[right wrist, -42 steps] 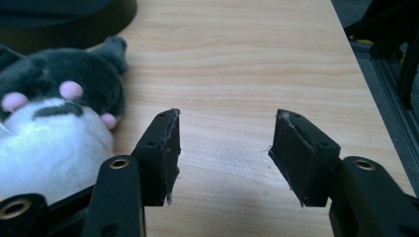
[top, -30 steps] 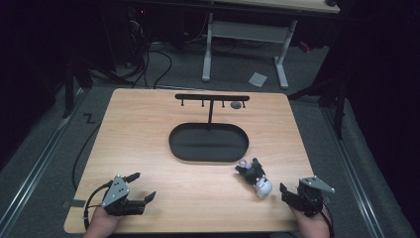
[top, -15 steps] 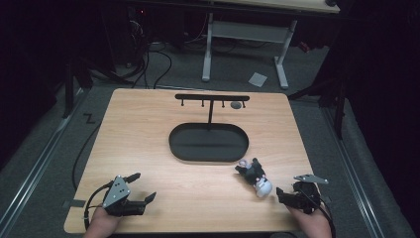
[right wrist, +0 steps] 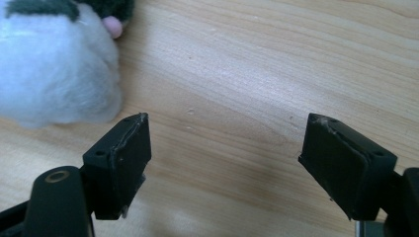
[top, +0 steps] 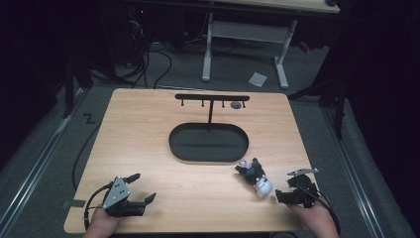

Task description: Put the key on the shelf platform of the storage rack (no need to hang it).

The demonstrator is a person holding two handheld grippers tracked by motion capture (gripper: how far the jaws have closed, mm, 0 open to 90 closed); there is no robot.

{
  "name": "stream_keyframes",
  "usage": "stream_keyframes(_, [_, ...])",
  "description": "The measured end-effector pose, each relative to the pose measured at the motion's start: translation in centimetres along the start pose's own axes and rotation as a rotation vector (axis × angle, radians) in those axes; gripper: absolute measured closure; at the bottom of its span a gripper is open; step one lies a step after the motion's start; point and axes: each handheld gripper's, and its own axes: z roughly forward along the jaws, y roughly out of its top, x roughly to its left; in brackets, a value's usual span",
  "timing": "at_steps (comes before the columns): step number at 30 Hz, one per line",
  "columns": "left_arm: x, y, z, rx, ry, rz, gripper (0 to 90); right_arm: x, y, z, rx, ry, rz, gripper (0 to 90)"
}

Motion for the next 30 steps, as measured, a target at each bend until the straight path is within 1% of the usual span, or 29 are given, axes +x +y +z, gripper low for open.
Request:
stream_keyframes(2, [0.0,0.0,0.0,-0.001,-0.001,0.001,15.1,-0.1,0.4,-0.3,0.036,0.018,-0.01,19.6])
stream_keyframes(3, [0.0,0.0,0.0,0.002,-0.002,0.002,15.1,-0.1,0.5,-0.3,0.044,0.027,-0.01,19.8])
stream_keyframes(4, [0.0,0.0,0.0,0.003,-0.004,0.002,15.1,-0.2,0.8,-0.4,0.088,0.031,-0.019,20.4])
stream_keyframes(6, [0.0,0.0,0.0,0.003,-0.004,0.002,15.1,-0.2,1.0,-0.3,0.135,0.035,-0.049,22.1])
stream_keyframes(7, [0.0,0.0,0.0,0.003,-0.003,0.002,15.1,-0.2,1.0,-0.3,0.135,0.035,-0.049,22.1])
stream_keyframes(9, [0.0,0.0,0.0,0.003,-0.003,0.002,15.1,0.0,1.3,-0.2,0.188,0.036,-0.085,22.2])
stream_keyframes(11, [0.1,0.0,0.0,0.006,-0.005,0.0,15.1,0.1,1.6,-0.2,0.219,0.042,-0.102,22.6])
stream_keyframes(12, [0.1,0.0,0.0,0.006,-0.005,0.0,15.1,0.3,1.8,-0.2,0.231,0.039,-0.118,22.6])
stream_keyframes(13, [0.0,0.0,0.0,0.006,-0.005,0.001,15.1,0.5,2.2,-0.4,0.254,0.026,-0.138,22.7])
stream_keyframes(14, [0.0,0.0,0.0,0.003,-0.003,0.001,15.1,0.6,2.3,-0.4,0.264,0.029,-0.148,22.6])
stream_keyframes(15, [0.0,0.0,0.0,0.003,-0.003,0.001,15.1,0.6,2.3,-0.4,0.264,0.029,-0.148,22.6])
stream_keyframes(16, [0.0,0.0,0.0,0.003,-0.003,0.002,15.1,0.8,2.4,-0.4,0.268,0.029,-0.16,22.2])
stream_keyframes(17, [0.0,0.0,0.0,0.004,-0.001,0.001,15.1,1.1,2.7,-0.6,0.283,0.033,-0.182,20.1])
stream_keyframes(19, [0.0,0.0,0.0,0.0,-0.002,0.002,15.1,1.5,2.8,-0.8,0.298,0.041,-0.193,18.7])
stream_keyframes(23, [0.0,0.0,0.0,0.001,-0.003,0.002,15.1,2.1,3.4,-1.5,0.317,0.066,-0.197,15.9])
stream_keyframes(26, [0.0,0.0,0.0,0.002,-0.003,0.004,15.1,2.5,4.1,-2.0,0.312,0.08,-0.19,15.0])
stream_keyframes(29, [0.0,0.0,0.0,0.001,-0.003,0.004,15.1,2.7,4.5,-2.1,0.305,0.085,-0.18,14.7])
stream_keyframes(30, [0.0,0.0,0.0,0.001,-0.004,0.005,15.1,3.1,4.9,-2.2,0.295,0.082,-0.176,14.6])
